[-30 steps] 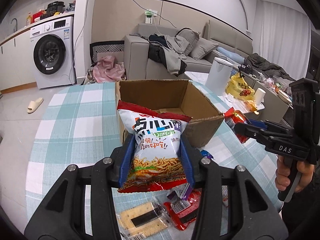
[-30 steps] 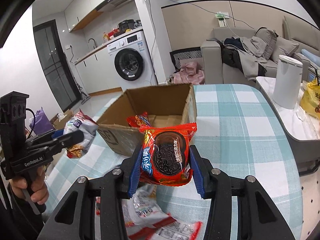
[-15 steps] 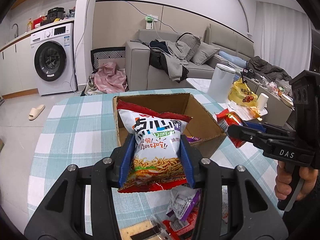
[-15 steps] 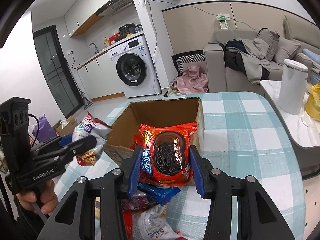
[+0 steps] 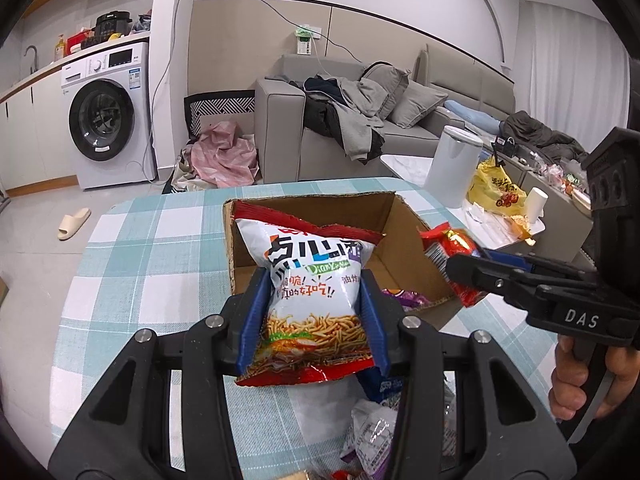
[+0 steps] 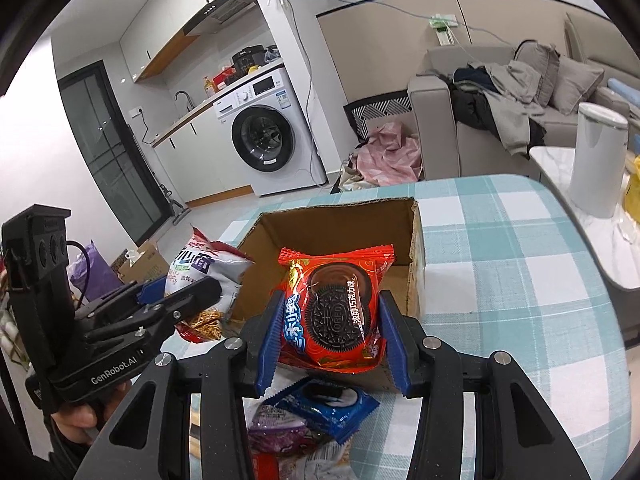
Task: Organize snacks
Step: 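Carry both packs into the box and open both tools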
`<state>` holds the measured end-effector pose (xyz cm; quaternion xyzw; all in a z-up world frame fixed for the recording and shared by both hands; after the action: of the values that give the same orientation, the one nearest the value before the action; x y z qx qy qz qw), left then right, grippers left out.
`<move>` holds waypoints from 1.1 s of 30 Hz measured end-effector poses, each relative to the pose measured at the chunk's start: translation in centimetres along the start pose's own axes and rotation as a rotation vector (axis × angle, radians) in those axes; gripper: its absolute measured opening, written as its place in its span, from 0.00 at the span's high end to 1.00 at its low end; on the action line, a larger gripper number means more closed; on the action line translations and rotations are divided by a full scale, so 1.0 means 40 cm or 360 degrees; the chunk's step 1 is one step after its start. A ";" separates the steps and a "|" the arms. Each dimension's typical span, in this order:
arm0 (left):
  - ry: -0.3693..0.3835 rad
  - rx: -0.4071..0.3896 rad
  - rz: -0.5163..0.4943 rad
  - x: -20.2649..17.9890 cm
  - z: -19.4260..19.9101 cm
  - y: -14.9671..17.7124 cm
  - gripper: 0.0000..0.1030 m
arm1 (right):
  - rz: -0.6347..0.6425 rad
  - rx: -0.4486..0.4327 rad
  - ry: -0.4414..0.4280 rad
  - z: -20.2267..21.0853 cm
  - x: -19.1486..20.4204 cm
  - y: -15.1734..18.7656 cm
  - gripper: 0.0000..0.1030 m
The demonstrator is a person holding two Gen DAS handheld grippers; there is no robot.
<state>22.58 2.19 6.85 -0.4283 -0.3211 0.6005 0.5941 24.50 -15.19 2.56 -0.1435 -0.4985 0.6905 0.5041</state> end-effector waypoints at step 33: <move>-0.0040 0.0082 -0.0020 0.031 -0.182 0.022 0.59 | -0.0012 0.0061 0.0033 -0.122 -0.013 -0.012 0.55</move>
<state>28.83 2.42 2.79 -0.4031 -0.3156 0.6102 0.6045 28.43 -12.99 0.53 -0.1391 -0.4803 0.6966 0.5145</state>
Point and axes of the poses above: each gripper's, at about its wrist camera, not at the fingertips, and z roughly against the way its jaws point, x to its left, y to its underside, the point moved 2 cm from there along -z, roughly the way its jaws point, and after that the axes turned 9 degrees about -x, right-handed, at the moved point
